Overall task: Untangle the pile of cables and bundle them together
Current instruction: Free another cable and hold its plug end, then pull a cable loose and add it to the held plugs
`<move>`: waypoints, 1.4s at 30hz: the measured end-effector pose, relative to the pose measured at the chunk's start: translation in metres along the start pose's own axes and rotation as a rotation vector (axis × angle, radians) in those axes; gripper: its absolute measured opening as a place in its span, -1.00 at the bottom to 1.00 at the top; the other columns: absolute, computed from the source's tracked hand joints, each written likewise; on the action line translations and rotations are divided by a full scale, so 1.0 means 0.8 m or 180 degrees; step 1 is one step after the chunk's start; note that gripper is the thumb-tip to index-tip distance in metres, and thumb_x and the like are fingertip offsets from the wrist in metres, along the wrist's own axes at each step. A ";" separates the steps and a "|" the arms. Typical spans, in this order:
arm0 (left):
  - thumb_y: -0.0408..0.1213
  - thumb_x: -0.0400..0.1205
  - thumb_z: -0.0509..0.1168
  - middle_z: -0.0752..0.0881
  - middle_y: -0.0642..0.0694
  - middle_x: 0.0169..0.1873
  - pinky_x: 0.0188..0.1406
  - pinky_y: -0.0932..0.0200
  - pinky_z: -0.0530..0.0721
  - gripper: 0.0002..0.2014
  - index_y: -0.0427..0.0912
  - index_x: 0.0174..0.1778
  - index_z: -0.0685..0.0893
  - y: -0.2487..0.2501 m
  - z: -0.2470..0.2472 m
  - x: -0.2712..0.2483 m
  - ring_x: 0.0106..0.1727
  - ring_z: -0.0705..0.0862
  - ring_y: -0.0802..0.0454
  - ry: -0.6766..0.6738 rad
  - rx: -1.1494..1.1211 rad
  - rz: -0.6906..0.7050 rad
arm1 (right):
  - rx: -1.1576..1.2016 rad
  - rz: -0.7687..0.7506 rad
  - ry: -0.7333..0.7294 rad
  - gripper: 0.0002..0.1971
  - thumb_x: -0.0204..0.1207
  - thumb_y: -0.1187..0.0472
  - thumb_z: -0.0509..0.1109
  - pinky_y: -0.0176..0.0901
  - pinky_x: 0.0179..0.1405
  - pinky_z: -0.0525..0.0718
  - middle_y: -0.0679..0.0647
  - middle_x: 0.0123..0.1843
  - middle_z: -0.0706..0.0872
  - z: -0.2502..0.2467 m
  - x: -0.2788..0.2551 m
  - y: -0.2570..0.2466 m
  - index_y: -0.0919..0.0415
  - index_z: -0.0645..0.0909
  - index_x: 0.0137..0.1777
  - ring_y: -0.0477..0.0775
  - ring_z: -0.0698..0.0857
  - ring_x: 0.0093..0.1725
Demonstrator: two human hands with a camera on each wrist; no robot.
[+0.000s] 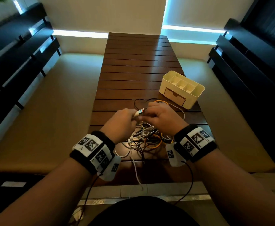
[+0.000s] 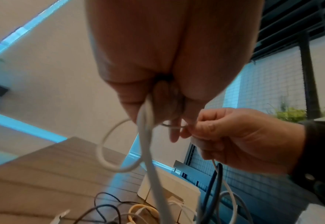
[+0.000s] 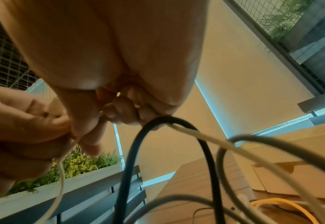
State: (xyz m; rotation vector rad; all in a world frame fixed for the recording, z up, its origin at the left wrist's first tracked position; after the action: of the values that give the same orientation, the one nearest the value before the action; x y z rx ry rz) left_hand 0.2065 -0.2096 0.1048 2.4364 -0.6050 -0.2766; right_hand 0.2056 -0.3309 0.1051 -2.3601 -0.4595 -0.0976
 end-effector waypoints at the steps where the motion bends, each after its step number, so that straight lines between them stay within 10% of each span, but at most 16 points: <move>1: -0.21 0.74 0.21 0.65 -0.01 -0.29 -0.32 0.09 0.54 -0.77 0.01 -0.25 0.58 -0.002 0.000 0.001 -0.30 0.58 0.00 -0.0005 -0.0072 -0.0008 | 0.0042 -0.0035 0.0048 -0.81 0.55 0.10 0.50 -0.31 -0.25 0.51 -0.09 -0.20 0.56 -0.003 -0.001 -0.003 0.24 0.78 -0.07 -0.14 0.54 -0.23; 5: -0.24 0.75 0.18 0.67 0.09 -0.26 -0.31 0.15 0.62 -0.75 0.07 -0.23 0.61 0.006 -0.009 -0.001 -0.31 0.61 0.12 0.0041 -0.0185 0.0120 | 0.0316 0.0249 0.0107 -0.95 0.55 0.16 0.51 -0.36 -0.20 0.57 -0.13 -0.19 0.60 -0.003 -0.011 0.008 0.04 0.68 -0.11 -0.19 0.58 -0.23; 10: -0.14 0.76 0.23 0.49 0.23 -0.63 -0.55 0.16 0.33 -0.68 -0.04 -0.33 0.66 -0.023 -0.079 -0.008 -0.67 0.33 0.25 0.0762 -0.1307 -0.0221 | -0.0026 0.1146 -0.0075 -0.86 0.50 0.36 0.49 0.20 0.13 0.69 0.03 0.00 0.62 0.010 -0.046 0.094 0.19 0.71 0.02 0.05 0.65 -0.01; 21: -0.20 0.77 0.19 0.59 -0.08 -0.41 -0.43 0.12 0.41 -0.73 -0.17 -0.17 0.71 -0.089 -0.039 -0.006 -0.41 0.50 0.00 0.0524 -0.0193 -0.1116 | 0.0903 0.1085 -0.0087 -0.89 0.68 0.14 0.34 -0.02 -0.08 0.74 0.03 -0.24 0.76 -0.005 -0.021 0.046 0.08 0.71 0.01 0.00 0.73 -0.23; 28: -0.30 0.76 0.14 0.53 0.03 -0.45 -0.46 0.20 0.27 -0.73 -0.11 -0.27 0.56 -0.024 -0.058 -0.008 -0.44 0.43 0.15 0.1022 0.0486 -0.0206 | 0.0180 0.0880 -0.0427 -0.90 0.67 0.13 0.36 -0.18 -0.09 0.68 -0.07 -0.08 0.72 0.017 -0.010 0.028 0.05 0.69 0.07 -0.10 0.71 -0.11; 35: -0.18 0.75 0.22 0.64 -0.04 -0.42 -0.42 0.11 0.47 -0.70 0.02 -0.32 0.62 -0.007 -0.011 -0.002 -0.44 0.53 0.07 0.0116 -0.0475 0.0221 | 0.0715 0.0470 0.0371 -0.95 0.65 0.21 0.38 -0.23 -0.22 0.64 0.01 -0.17 0.71 -0.023 0.002 -0.006 0.06 0.63 0.05 -0.01 0.65 -0.25; 42: -0.17 0.77 0.20 0.46 0.12 -0.62 -0.54 0.16 0.38 -0.70 -0.08 -0.28 0.66 -0.015 -0.081 -0.001 -0.61 0.35 0.21 0.1249 -0.1476 0.0065 | 0.0728 0.0879 0.0042 -0.88 0.68 0.05 0.33 0.17 0.02 0.78 0.08 -0.12 0.76 0.007 -0.014 0.038 0.08 0.62 0.06 0.08 0.76 -0.12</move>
State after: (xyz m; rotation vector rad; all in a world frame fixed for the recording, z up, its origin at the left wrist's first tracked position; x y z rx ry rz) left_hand 0.2315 -0.1679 0.1494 1.9596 -0.3433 0.0687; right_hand 0.2057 -0.3508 0.0794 -2.1718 -0.1268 0.0647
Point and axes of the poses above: each hand's wrist, its own x-axis towards the middle knuckle, its own z-axis out of the palm, y = z × x, the point moved 8 cm from there along x, towards the middle knuckle
